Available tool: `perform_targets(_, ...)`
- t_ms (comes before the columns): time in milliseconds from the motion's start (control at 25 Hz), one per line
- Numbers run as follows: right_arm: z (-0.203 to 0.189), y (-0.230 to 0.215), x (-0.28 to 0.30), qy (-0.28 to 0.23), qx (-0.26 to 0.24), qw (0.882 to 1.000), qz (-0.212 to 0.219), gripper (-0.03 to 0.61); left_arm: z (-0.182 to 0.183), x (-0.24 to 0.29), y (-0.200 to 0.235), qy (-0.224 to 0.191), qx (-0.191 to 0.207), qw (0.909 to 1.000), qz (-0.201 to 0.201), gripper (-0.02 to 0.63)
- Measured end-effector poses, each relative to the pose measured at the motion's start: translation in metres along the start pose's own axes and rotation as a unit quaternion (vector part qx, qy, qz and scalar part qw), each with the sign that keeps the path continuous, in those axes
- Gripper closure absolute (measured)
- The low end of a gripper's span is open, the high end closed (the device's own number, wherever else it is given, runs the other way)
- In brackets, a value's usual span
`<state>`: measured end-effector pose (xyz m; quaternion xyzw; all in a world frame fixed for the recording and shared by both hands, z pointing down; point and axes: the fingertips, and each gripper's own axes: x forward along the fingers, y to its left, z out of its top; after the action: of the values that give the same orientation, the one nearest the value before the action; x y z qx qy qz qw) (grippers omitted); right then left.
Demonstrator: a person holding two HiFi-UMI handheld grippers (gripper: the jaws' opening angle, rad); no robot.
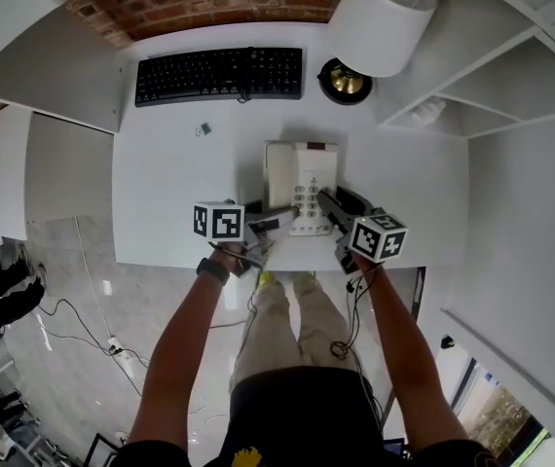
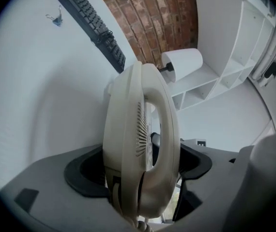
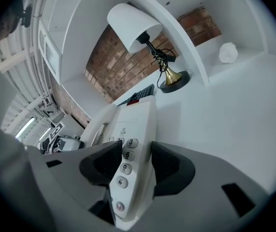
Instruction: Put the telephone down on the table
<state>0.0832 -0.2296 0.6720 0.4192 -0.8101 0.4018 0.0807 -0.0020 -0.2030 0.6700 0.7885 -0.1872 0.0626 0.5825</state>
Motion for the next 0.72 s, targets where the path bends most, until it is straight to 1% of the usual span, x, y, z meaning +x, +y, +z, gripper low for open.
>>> perform_targets(80, 0.0012, -0.0007, -0.0005, -0.005, -0.003, 1.0, -0.003, 0.396, 0.0031, 0.0022, -0.0003, -0.013, 0.009, 0.9998, 0.012, 0.19)
perform_targets(320, 0.0009, -0.0016, -0.0007, -0.004, 0.001, 1.0, -0.001, 0.397, 0.0054, -0.0002, 0.0018, -0.047, 0.031, 0.9976, 0.04, 0.189)
perform_targets(600, -0.0011, -0.0006, -0.002, -0.005, -0.011, 1.0, -0.008, 0.4, 0.0039, -0.0042, 0.0061, -0.038, 0.043, 0.9966, 0.059, 0.189)
perform_targets(720, -0.0005, -0.0003, -0.0011, -0.008, -0.015, 1.0, -0.008, 0.401, 0.0048, -0.0049, 0.0072, -0.039, 0.042, 0.9965, 0.061, 0.189)
